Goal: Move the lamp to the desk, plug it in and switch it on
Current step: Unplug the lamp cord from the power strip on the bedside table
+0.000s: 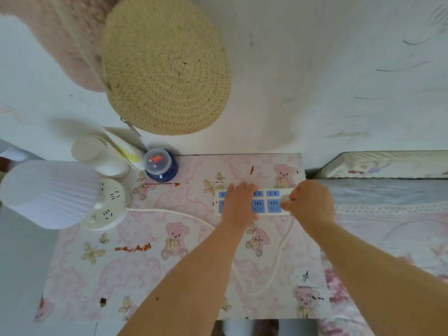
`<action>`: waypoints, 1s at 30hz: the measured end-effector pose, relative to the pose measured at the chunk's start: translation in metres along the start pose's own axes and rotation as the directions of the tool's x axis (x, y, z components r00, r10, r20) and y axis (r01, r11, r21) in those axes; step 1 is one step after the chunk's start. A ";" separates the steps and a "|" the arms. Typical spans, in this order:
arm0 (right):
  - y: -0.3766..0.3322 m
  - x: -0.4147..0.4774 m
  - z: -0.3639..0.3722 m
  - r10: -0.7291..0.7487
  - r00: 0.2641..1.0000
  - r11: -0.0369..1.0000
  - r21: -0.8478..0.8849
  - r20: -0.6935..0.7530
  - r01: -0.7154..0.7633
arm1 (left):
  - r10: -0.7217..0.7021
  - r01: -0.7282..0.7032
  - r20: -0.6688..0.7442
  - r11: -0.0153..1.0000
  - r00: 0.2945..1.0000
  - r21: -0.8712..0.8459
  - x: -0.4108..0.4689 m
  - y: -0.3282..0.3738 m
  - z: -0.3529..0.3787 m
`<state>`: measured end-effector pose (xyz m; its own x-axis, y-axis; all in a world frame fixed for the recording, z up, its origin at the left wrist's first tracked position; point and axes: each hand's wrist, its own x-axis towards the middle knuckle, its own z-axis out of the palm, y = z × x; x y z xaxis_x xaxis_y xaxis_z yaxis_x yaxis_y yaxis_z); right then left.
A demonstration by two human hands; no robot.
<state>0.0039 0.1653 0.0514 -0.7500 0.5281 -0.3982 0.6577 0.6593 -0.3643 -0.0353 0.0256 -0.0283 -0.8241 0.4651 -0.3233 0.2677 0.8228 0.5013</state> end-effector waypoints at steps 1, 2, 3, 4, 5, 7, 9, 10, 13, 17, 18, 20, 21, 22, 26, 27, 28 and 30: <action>0.005 -0.003 -0.001 -0.016 1.000 1.000 0.008 -0.006 0.016 | -0.001 0.001 -0.005 1.000 1.000 0.005 -0.001 0.001 -0.001; 0.008 -0.005 0.000 -0.029 0.999 0.999 0.015 -0.013 0.030 | -0.001 0.001 -0.005 1.000 1.000 0.008 -0.001 0.001 -0.001; 0.010 -0.008 0.000 -0.037 0.999 0.999 0.025 -0.022 0.038 | 0.001 0.000 -0.002 1.000 1.000 0.013 -0.002 0.001 -0.001; 0.011 -0.010 0.001 -0.046 0.998 0.998 0.041 -0.031 0.047 | 0.004 -0.004 -0.004 1.000 1.000 0.020 -0.002 0.001 -0.001; 0.013 -0.014 0.001 -0.059 0.997 0.996 0.069 -0.045 0.062 | 0.011 -0.011 -0.005 0.999 1.000 0.030 -0.003 0.003 -0.001; 0.016 -0.019 0.003 -0.091 0.992 0.986 0.136 -0.082 0.101 | 0.016 -0.017 0.013 0.999 1.000 0.050 -0.003 0.004 -0.005; 0.020 -0.025 0.003 -0.123 0.987 0.974 0.176 -0.105 0.140 | 0.030 -0.033 0.041 0.996 0.999 0.088 -0.007 0.005 -0.009; 0.023 -0.027 0.003 -0.126 0.986 0.969 0.200 -0.111 0.146 | 0.043 -0.049 0.053 0.993 0.998 0.106 -0.009 0.005 -0.011; 0.033 -0.038 -0.002 -0.111 0.986 0.943 0.300 -0.124 0.144 | 0.073 -0.077 0.047 0.992 0.996 0.096 -0.024 0.004 -0.015; 0.042 -0.054 -0.009 -0.113 0.992 0.900 0.418 -0.048 0.122 | 0.070 -0.070 -0.001 0.997 0.998 0.026 -0.048 0.004 -0.022; 0.043 -0.058 -0.011 -0.129 0.992 0.895 0.430 0.004 0.115 | 0.059 -0.059 -0.028 0.998 0.998 0.010 -0.055 0.004 -0.024; 0.043 -0.067 -0.015 -0.166 0.981 0.883 0.458 0.103 0.102 | 0.027 -0.028 -0.083 1.000 0.996 -0.010 -0.067 0.005 -0.030; 0.041 -0.075 -0.018 -0.187 0.974 0.874 0.474 0.127 0.106 | 0.006 -0.007 -0.096 1.000 0.995 -0.007 -0.076 0.006 -0.034; 0.040 -0.080 -0.020 -0.204 0.971 0.864 0.489 0.128 0.117 | -0.012 0.011 -0.106 1.000 0.994 -0.003 -0.084 0.007 -0.037; 0.026 -0.094 -0.029 -0.236 0.964 0.817 0.562 0.122 0.129 | -0.062 0.062 -0.180 0.998 0.982 -0.006 -0.108 0.008 -0.057; 0.019 -0.102 -0.034 -0.240 0.959 0.801 0.589 0.149 0.109 | -0.075 0.074 -0.205 0.997 0.976 -0.011 -0.120 0.009 -0.066; 0.012 -0.106 -0.037 -0.239 0.956 0.787 0.611 0.168 0.089 | -0.080 0.079 -0.222 0.997 0.972 -0.012 -0.128 0.010 -0.073; -0.001 -0.113 -0.039 -0.270 0.948 0.779 0.618 0.170 0.111 | -0.094 0.092 -0.255 0.996 0.962 -0.020 -0.141 0.008 -0.086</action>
<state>0.0850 0.1259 0.1290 -0.8766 0.2311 -0.4220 0.4719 0.2418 -0.8479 0.0398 -0.0615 0.0905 -0.9454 0.2871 -0.1540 0.1807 0.8553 0.4857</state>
